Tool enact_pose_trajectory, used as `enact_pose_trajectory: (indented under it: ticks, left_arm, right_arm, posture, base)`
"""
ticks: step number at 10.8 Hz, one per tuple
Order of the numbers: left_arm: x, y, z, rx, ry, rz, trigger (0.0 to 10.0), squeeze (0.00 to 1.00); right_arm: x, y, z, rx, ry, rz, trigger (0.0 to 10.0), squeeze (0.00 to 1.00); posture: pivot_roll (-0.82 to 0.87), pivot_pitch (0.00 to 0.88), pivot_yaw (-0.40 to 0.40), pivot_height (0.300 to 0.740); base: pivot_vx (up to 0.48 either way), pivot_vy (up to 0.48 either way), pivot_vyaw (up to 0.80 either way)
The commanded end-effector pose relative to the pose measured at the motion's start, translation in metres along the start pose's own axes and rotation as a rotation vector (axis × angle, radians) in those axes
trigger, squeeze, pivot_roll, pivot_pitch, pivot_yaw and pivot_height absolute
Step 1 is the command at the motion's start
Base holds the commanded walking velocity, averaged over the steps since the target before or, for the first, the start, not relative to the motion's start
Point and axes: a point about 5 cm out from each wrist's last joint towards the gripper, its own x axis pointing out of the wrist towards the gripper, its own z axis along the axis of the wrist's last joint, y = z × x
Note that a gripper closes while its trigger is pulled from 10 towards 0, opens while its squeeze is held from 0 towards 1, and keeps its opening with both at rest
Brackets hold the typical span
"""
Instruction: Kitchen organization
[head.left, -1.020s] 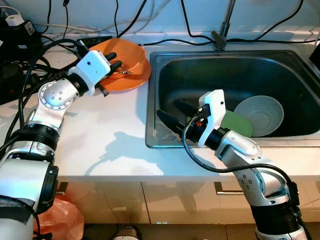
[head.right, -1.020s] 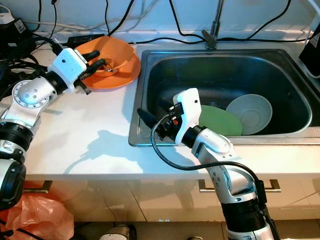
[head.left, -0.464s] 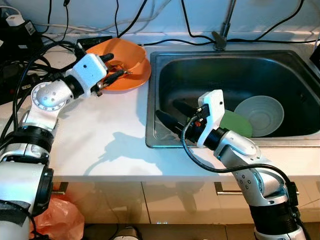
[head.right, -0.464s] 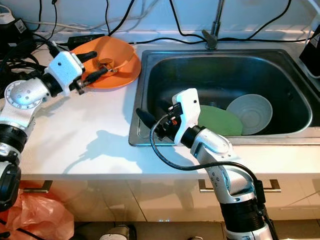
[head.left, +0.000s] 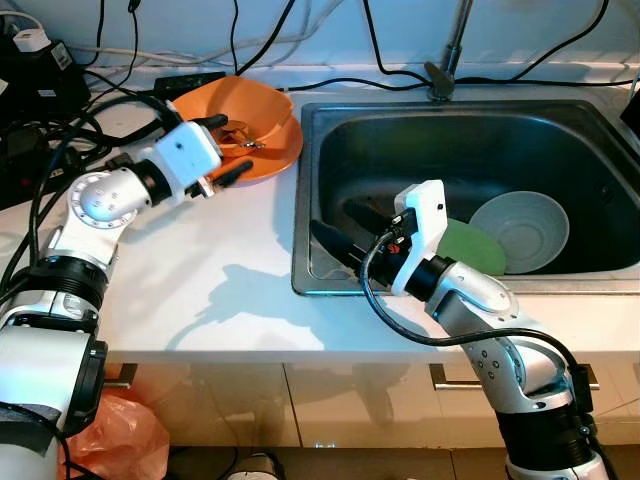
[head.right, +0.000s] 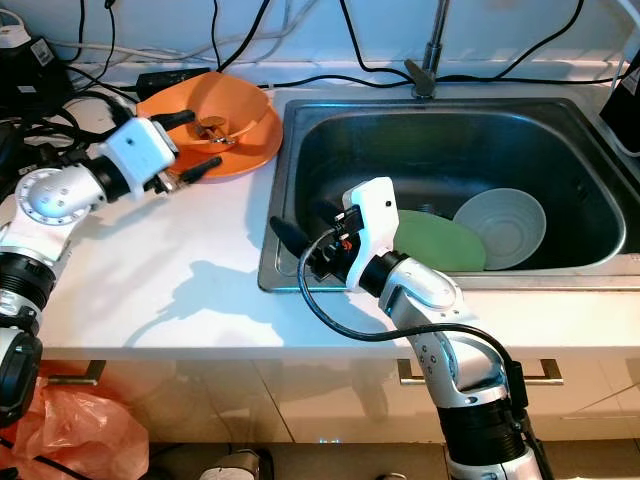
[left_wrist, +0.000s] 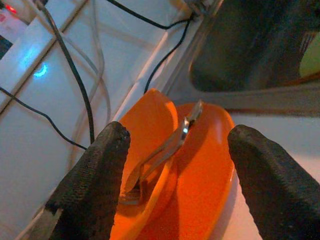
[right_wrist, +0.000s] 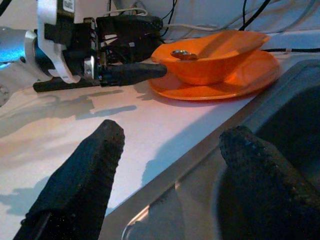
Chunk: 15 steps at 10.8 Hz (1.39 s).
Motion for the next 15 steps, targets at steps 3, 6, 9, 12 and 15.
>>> enact_pose_trajectory:
  ticks: [3,6,9,12,15]
  left_arm:
    - [-0.002,0.003,-0.003,0.149,0.071,-0.026,10.0,0.0]
    - [0.003,0.004,-0.003,0.195,0.099,-0.002,10.0,0.0]
    - [0.01,0.003,-0.002,0.213,0.124,0.01,6.6,0.0]
    - [0.013,0.002,-0.003,0.199,0.138,0.023,0.0,0.0]
    - [0.015,-0.001,-0.003,0.197,0.146,0.023,0.0,0.0]
  right_arm:
    - [-0.001,0.0,0.0,-0.003,-0.004,-0.013,10.0,0.0]
    - [-0.003,0.001,-0.001,0.005,-0.014,-0.027,10.0,0.0]
    - [-0.006,0.004,0.0,0.013,-0.013,-0.011,10.0,0.0]
    - [-0.012,0.005,0.001,0.007,0.0,-0.002,10.0,0.0]
    - [-0.013,0.004,0.002,0.004,0.003,-0.005,10.0,0.0]
  posture:
    - [0.07,0.105,0.091,0.74]
    - [0.07,0.109,0.106,0.74]
    - [0.05,0.121,0.105,0.74]
    - [0.03,0.127,0.095,0.74]
    - [0.02,0.124,0.093,0.74]
  base:
    - [0.0,0.0,0.0]
    - [0.0,0.0,0.0]
    - [0.0,0.0,0.0]
    - [0.0,0.0,0.0]
    - [0.0,0.0,0.0]
